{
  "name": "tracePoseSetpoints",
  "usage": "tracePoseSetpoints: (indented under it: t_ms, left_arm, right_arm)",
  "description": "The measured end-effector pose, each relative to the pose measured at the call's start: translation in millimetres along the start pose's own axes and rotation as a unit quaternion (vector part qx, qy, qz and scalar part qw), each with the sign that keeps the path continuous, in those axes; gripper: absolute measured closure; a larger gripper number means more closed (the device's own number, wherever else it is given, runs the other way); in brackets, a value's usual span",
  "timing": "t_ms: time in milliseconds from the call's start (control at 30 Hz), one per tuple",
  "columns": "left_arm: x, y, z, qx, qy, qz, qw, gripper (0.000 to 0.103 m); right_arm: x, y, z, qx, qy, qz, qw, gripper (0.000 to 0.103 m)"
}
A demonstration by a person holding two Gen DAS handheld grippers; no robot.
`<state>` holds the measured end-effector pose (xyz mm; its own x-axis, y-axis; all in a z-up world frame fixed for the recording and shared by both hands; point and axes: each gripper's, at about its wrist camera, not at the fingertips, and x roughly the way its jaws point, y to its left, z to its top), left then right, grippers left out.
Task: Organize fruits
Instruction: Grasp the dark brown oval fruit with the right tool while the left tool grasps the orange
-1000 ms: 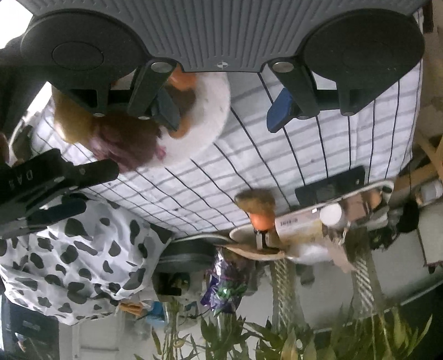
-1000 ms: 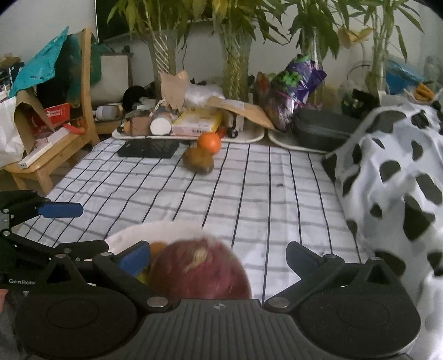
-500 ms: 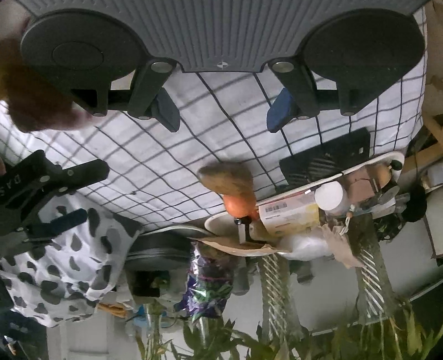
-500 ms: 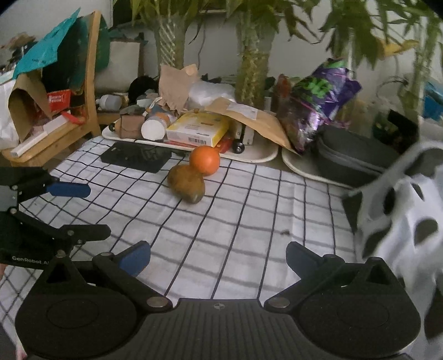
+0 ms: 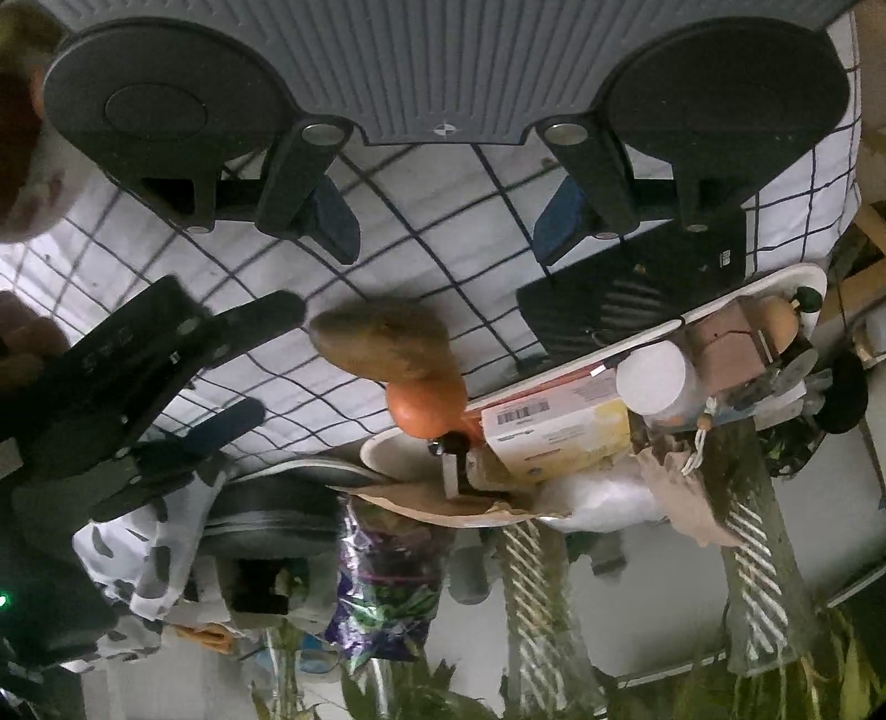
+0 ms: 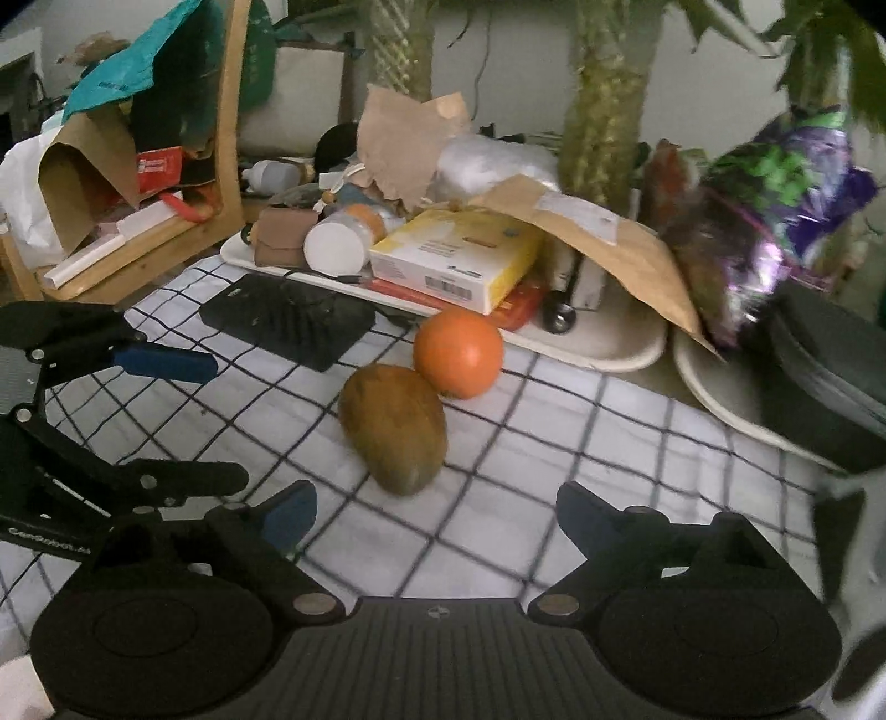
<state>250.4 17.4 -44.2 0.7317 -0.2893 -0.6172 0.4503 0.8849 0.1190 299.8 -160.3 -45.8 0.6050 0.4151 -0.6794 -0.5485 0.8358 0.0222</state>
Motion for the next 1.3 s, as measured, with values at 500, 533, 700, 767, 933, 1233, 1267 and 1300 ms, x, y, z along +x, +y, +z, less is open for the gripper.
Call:
tracePoseSetpoints:
  t_ms: [500,533,700,767,933,1233,1267,1300]
  left_arm:
    - [21.5,19.1,14.7,-0.050,-0.048,-0.018,0.9974,0.035]
    - [24.2,15.8,16.0,-0.044,-0.052,-0.016,0.9976,0.035]
    - [44.1,2.5,26.2,-0.023,-0.063,-0.012,0.9977,0.035]
    - [53.3,-0.1,30.6,-0.026,-0.066,-0.012,0.9974,0.035]
    - [85.7,-3.2,43.0,-0.050,-0.048,-0.022,0.9973,0.036]
    - [90.8,0.8,59.8,-0.082,-0.038,-0.031,0.9954,0.053]
    - [87.7,0.4,59.4,-0.082,-0.039,-0.032,0.9954,0.053]
    - [82.2,-0.9,58.6,-0.079,-0.039,-0.032,0.9956,0.053]
  right_arm:
    - [25.9,2.6,17.1,-0.037,0.004,0.027,0.999,0.054]
    - [20.6,-0.6,16.4,-0.035,0.002,0.028,0.999,0.054]
    - [-1.0,-17.6,6.9,-0.029,-0.001,0.012,0.999,0.054]
    - [-4.4,-25.2,2.2,-0.024,0.003,0.005,1.000,0.054]
    - [-10.5,-42.3,-12.2,-0.015,0.015,-0.013,1.000,0.054]
    - [-19.4,-52.9,-22.2,-0.001,0.020,-0.022,1.000,0.054]
    - [-21.5,-51.6,-22.4,-0.002,0.019,-0.022,1.000,0.054]
    - [-24.4,-50.2,-22.7,-0.002,0.018,-0.021,1.000,0.054]
